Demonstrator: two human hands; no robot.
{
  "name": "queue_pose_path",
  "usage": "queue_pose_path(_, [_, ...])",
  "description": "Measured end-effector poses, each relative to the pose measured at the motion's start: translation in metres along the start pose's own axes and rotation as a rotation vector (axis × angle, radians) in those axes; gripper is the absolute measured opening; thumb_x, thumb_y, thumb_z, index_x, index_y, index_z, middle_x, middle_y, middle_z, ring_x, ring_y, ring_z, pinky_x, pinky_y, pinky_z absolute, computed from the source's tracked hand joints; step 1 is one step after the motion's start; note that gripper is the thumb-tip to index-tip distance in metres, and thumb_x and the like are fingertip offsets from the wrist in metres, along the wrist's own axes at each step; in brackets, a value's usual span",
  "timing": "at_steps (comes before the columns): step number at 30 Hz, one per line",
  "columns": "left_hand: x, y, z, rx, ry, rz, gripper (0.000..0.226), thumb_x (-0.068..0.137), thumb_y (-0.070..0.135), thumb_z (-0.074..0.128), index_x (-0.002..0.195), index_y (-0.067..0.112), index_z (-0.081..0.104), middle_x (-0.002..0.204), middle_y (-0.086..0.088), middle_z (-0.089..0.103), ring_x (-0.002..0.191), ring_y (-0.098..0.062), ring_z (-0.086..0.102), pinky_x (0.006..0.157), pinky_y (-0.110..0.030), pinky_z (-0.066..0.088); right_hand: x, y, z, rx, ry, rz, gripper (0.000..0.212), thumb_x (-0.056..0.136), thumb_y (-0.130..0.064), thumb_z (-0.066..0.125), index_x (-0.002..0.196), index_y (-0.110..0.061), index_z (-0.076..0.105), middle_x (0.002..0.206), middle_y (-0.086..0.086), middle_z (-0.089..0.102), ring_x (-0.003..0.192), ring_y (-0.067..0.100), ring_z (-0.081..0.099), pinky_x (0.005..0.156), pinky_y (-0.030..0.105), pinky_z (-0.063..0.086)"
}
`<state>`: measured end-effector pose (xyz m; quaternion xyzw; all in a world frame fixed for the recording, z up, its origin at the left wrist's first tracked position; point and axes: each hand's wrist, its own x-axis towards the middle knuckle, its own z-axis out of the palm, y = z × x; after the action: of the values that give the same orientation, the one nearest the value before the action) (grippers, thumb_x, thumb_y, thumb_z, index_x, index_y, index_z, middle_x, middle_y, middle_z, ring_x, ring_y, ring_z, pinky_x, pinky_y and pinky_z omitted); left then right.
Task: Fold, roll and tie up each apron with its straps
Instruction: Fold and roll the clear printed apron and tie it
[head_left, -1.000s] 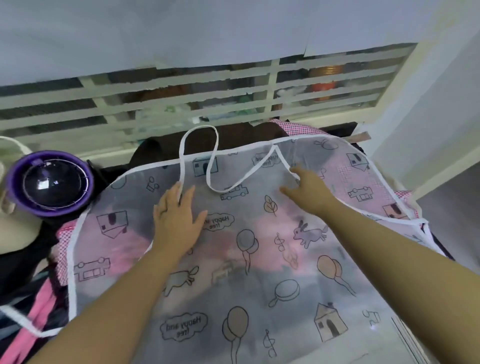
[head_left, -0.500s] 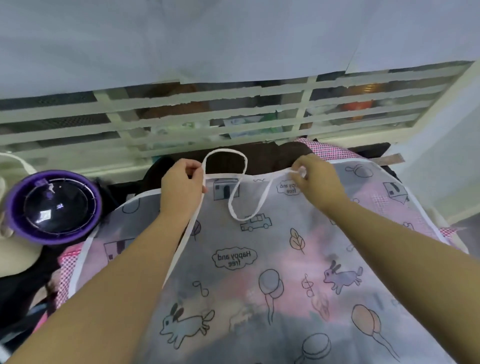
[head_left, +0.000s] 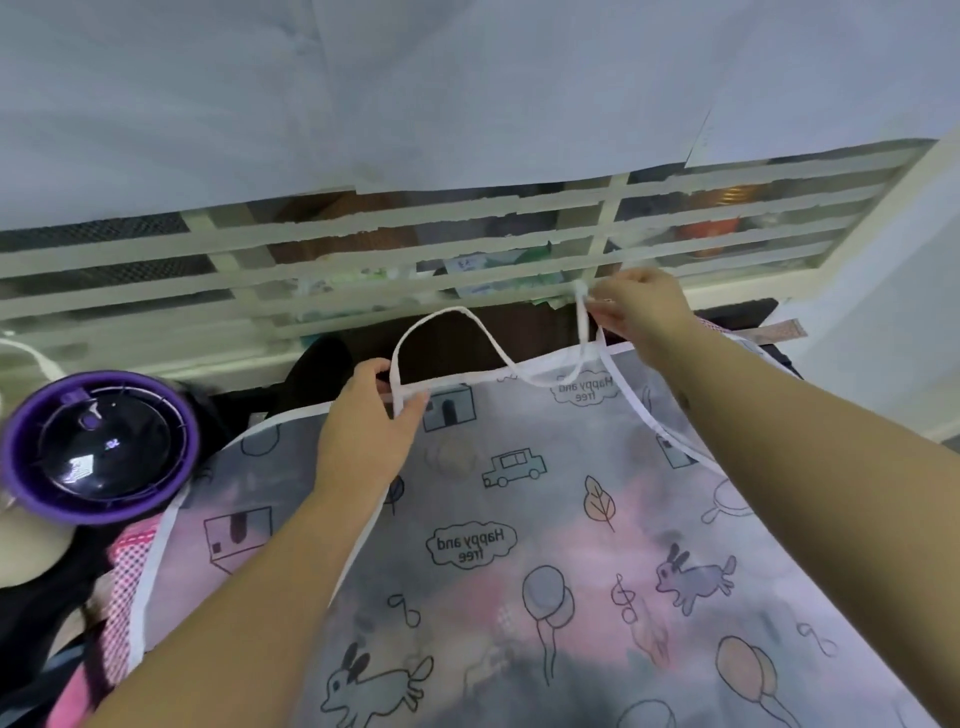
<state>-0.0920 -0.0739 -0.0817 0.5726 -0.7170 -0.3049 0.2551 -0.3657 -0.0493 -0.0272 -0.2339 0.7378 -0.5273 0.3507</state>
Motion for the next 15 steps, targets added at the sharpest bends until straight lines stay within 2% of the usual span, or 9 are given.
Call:
queue_pose_path(2, [0.000, -0.001, -0.001, 0.054, -0.057, 0.005, 0.040, 0.090, 0.026, 0.065, 0.125, 0.015, 0.051, 0.105, 0.000, 0.063, 0.095, -0.018, 0.060, 0.077, -0.035, 0.050, -0.006, -0.002, 0.000, -0.186, 0.009, -0.167, 0.016, 0.082, -0.007, 0.065, 0.082, -0.016, 0.051, 0.085, 0.006, 0.056, 0.085, 0.020, 0.060, 0.084, 0.033, 0.055])
queue_pose_path(5, [-0.002, -0.002, -0.007, 0.094, 0.028, 0.075, 0.022, 0.091, 0.019, 0.063, 0.110, 0.009, 0.059, 0.091, -0.002, 0.062, 0.081, -0.017, 0.057, 0.067, -0.028, 0.040, -0.044, 0.004, -0.007, -0.386, 0.154, -0.552, 0.014, 0.082, -0.004, 0.059, 0.082, -0.017, 0.052, 0.086, -0.001, 0.053, 0.079, 0.007, 0.051, 0.076, 0.014, 0.044])
queue_pose_path(7, [-0.002, 0.001, -0.011, 0.047, 0.131, 0.127, 0.017, 0.091, 0.017, 0.062, 0.105, 0.007, 0.060, 0.090, -0.006, 0.063, 0.078, -0.019, 0.057, 0.065, -0.027, 0.039, -0.082, 0.031, -0.011, -0.483, 0.026, -0.745, 0.011, 0.083, -0.008, 0.059, 0.093, -0.012, 0.059, 0.097, 0.002, 0.058, 0.085, 0.003, 0.051, 0.082, 0.015, 0.042])
queue_pose_path(8, [-0.007, 0.002, -0.011, 0.011, 0.158, 0.131, 0.019, 0.092, 0.016, 0.062, 0.109, 0.007, 0.059, 0.096, -0.009, 0.064, 0.082, -0.019, 0.059, 0.067, -0.028, 0.041, -0.105, 0.056, -0.014, -0.577, -0.091, -0.794, 0.020, 0.085, -0.017, 0.060, 0.104, -0.011, 0.061, 0.106, 0.005, 0.060, 0.095, 0.008, 0.053, 0.091, 0.025, 0.042])
queue_pose_path(9, [-0.008, 0.006, -0.011, -0.022, 0.177, 0.131, 0.026, 0.092, 0.013, 0.061, 0.118, 0.008, 0.057, 0.108, -0.010, 0.062, 0.092, -0.019, 0.060, 0.074, -0.028, 0.045, -0.122, 0.080, -0.015, -0.737, -0.195, -0.797, 0.040, 0.085, -0.034, 0.056, 0.118, -0.011, 0.059, 0.120, 0.009, 0.058, 0.112, 0.016, 0.050, 0.099, 0.040, 0.038])
queue_pose_path(10, [-0.013, 0.008, -0.009, -0.036, 0.170, 0.139, 0.038, 0.092, 0.010, 0.060, 0.129, 0.010, 0.051, 0.125, -0.011, 0.055, 0.106, -0.017, 0.056, 0.084, -0.025, 0.045, -0.137, 0.104, -0.019, -0.941, -0.271, -0.724, 0.063, 0.083, -0.054, 0.046, 0.133, -0.017, 0.051, 0.139, 0.010, 0.048, 0.130, 0.024, 0.038, 0.104, 0.054, 0.029])
queue_pose_path(12, [-0.037, 0.011, 0.000, 0.002, 0.124, 0.184, 0.061, 0.091, 0.009, 0.060, 0.145, 0.012, 0.033, 0.151, -0.012, 0.026, 0.125, -0.013, 0.039, 0.099, -0.019, 0.035, -0.151, 0.141, -0.033, -1.239, -0.363, -0.360, 0.095, 0.066, -0.079, 0.015, 0.150, -0.036, 0.018, 0.161, 0.001, 0.007, 0.147, 0.025, 0.002, 0.108, 0.068, 0.003])
queue_pose_path(13, [-0.054, 0.010, 0.010, 0.042, 0.089, 0.245, 0.066, 0.090, 0.010, 0.061, 0.147, 0.012, 0.029, 0.155, -0.013, 0.017, 0.133, -0.018, 0.033, 0.107, -0.025, 0.032, -0.152, 0.155, -0.040, -1.290, -0.390, -0.214, 0.100, 0.058, -0.082, 0.005, 0.150, -0.041, 0.006, 0.161, -0.005, -0.008, 0.147, 0.023, -0.009, 0.107, 0.068, -0.004])
queue_pose_path(15, [-0.094, 0.006, 0.033, 0.243, -0.045, 0.401, 0.063, 0.091, 0.025, 0.059, 0.148, 0.015, 0.032, 0.157, -0.014, 0.015, 0.142, -0.033, 0.024, 0.114, -0.053, 0.025, -0.150, 0.164, -0.047, -1.285, -0.404, -0.150, 0.102, 0.056, -0.084, 0.001, 0.150, -0.043, -0.002, 0.159, -0.007, -0.017, 0.147, 0.021, -0.015, 0.108, 0.068, -0.007])
